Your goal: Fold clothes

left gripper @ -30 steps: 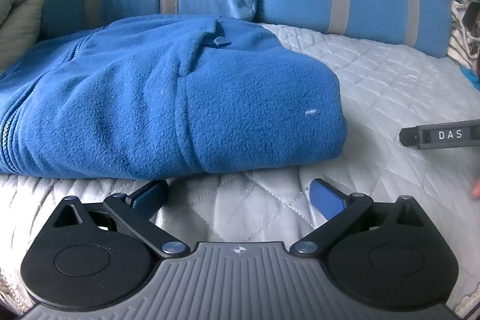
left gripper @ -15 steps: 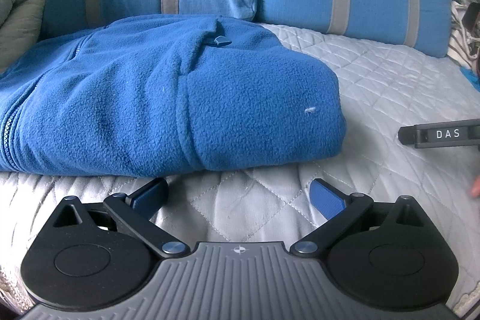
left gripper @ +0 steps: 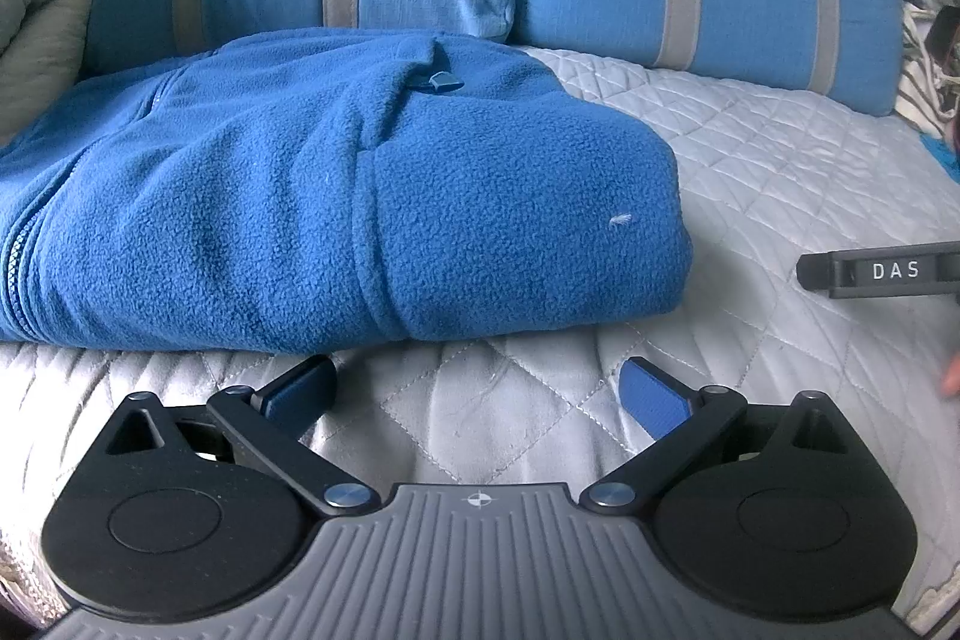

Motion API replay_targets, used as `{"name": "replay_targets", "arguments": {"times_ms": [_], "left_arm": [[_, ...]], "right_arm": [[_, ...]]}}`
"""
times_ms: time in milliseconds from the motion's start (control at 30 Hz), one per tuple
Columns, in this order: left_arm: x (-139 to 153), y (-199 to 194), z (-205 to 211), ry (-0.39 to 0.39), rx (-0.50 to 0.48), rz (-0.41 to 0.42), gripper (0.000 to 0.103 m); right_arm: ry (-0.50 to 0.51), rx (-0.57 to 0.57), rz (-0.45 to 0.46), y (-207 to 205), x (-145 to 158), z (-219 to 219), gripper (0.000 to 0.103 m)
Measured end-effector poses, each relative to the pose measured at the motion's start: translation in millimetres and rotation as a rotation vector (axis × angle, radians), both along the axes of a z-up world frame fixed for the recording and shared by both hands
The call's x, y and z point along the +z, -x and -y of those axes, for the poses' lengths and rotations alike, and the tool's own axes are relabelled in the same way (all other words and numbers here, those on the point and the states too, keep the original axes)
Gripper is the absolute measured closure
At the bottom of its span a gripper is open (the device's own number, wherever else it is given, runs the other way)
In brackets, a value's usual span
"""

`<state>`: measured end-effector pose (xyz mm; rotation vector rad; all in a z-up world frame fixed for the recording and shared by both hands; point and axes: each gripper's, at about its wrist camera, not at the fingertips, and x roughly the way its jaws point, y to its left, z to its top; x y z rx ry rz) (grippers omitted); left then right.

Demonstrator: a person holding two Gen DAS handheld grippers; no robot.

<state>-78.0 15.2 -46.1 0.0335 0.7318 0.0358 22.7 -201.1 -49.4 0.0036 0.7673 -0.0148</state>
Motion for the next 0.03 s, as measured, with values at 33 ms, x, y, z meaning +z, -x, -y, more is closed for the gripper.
{"name": "replay_targets", "arguments": {"times_ms": [33], "left_arm": [[0.0,0.1,-0.1,0.000,0.000,0.000,0.000]], "right_arm": [[0.000,0.000,0.001,0.1,-0.1,-0.1,0.001]]}}
